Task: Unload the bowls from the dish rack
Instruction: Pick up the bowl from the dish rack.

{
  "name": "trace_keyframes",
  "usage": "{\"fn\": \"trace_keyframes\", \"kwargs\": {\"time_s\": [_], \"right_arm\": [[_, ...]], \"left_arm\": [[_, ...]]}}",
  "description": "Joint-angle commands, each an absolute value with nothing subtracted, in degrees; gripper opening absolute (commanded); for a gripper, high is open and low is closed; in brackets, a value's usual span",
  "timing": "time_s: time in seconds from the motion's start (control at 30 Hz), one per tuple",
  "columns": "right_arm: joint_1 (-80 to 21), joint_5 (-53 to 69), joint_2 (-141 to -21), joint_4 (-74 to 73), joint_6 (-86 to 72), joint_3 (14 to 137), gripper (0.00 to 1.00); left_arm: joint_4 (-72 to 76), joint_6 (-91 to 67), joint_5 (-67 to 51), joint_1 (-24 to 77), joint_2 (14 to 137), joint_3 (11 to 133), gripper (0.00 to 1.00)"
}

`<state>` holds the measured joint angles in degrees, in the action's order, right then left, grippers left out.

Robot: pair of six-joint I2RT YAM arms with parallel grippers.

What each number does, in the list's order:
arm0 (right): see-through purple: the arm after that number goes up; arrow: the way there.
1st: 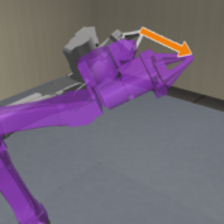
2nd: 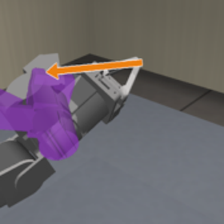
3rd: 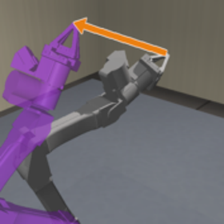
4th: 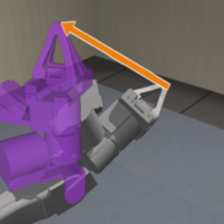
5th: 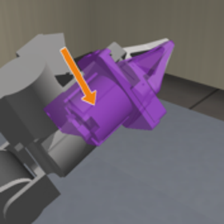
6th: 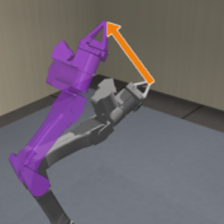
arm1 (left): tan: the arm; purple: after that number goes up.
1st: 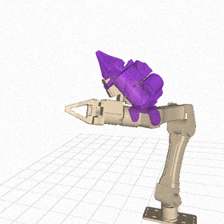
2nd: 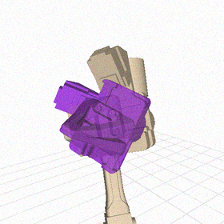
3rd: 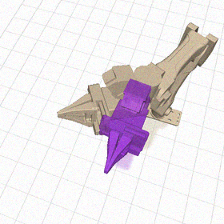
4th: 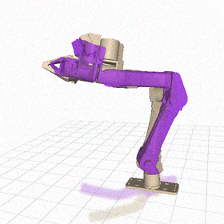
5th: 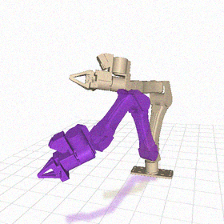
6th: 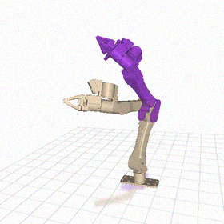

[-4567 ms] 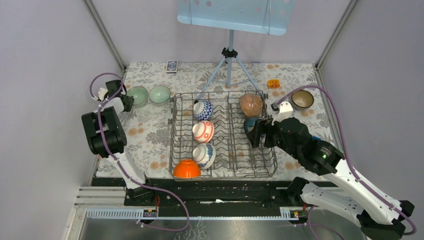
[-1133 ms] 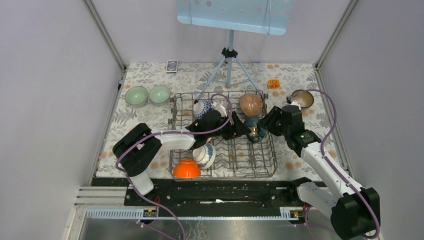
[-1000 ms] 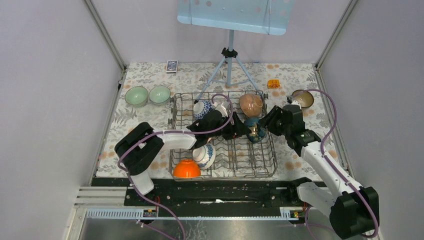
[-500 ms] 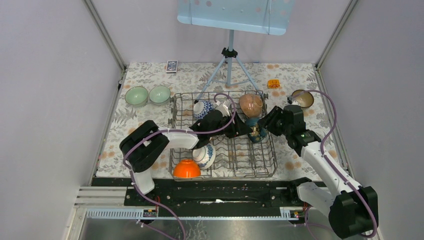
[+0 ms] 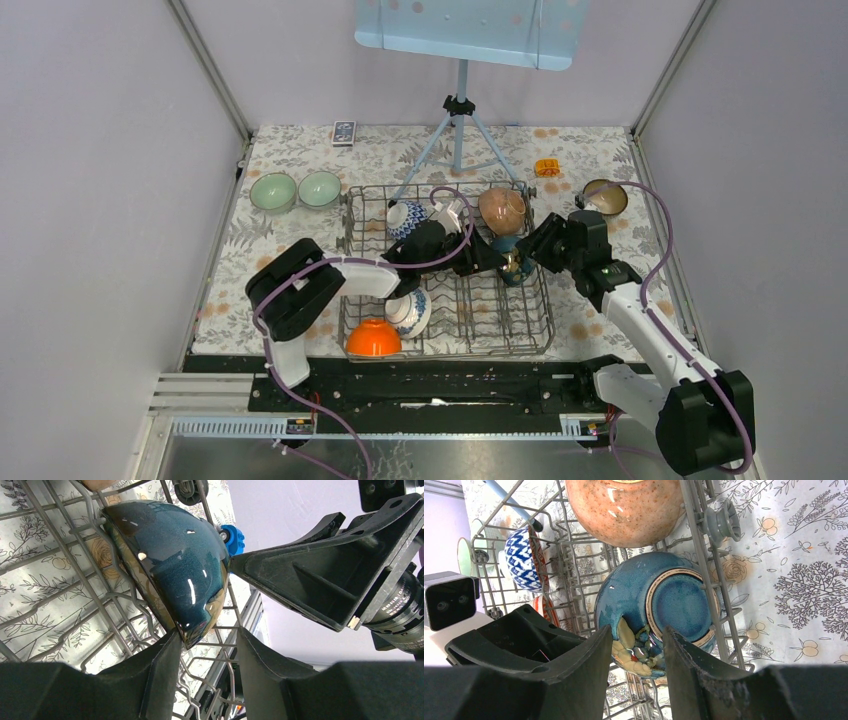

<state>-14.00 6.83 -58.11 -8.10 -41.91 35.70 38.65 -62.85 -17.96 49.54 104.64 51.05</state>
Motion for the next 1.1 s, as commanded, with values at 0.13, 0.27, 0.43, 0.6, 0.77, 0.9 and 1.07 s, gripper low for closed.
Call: {"fn": "trace_keyframes", "kwargs": {"time_s": [0.13, 0.27, 0.43, 0.6, 0.77, 0.9, 1.07], "right_arm": [[-13.62, 9.71, -58.41, -6.23, -42.98, 34.95, 0.49], [-13.62, 10.15, -58.03, -6.58, -43.29, 34.54, 0.49], [-13.61, 10.37, -57.44, -6.98, -43.74, 33.61, 0.49], [-13.58, 10.20, -57.09, -7.44, -43.75, 33.46, 0.49], [-13.51, 9.69, -56.55, -8.07, -43.51, 33.38, 0.49], [-13.54, 9.49, -55.95, -8.35, -43.44, 33.15, 0.49], [-13.45, 9.82, -55.64, -8.24, -43.67, 32.73, 0.49]], "left_arm": [[46.52, -62.61, -18.38, 49.56, 105.60, 52.95, 0.47], [48.35, -62.40, -18.46, 49.56, 106.02, 53.00, 0.46], [52.22, -63.46, -18.82, 49.51, 106.88, 52.65, 0.43], [55.26, -64.72, -19.69, 49.60, 108.29, 53.06, 0.42], [58.04, -65.71, -20.44, 49.64, 109.13, 53.22, 0.41], [59.48, -65.99, -21.08, 49.67, 109.54, 53.34, 0.39], [61.51, -66.50, -21.86, 50.10, 110.33, 53.68, 0.33]]}}
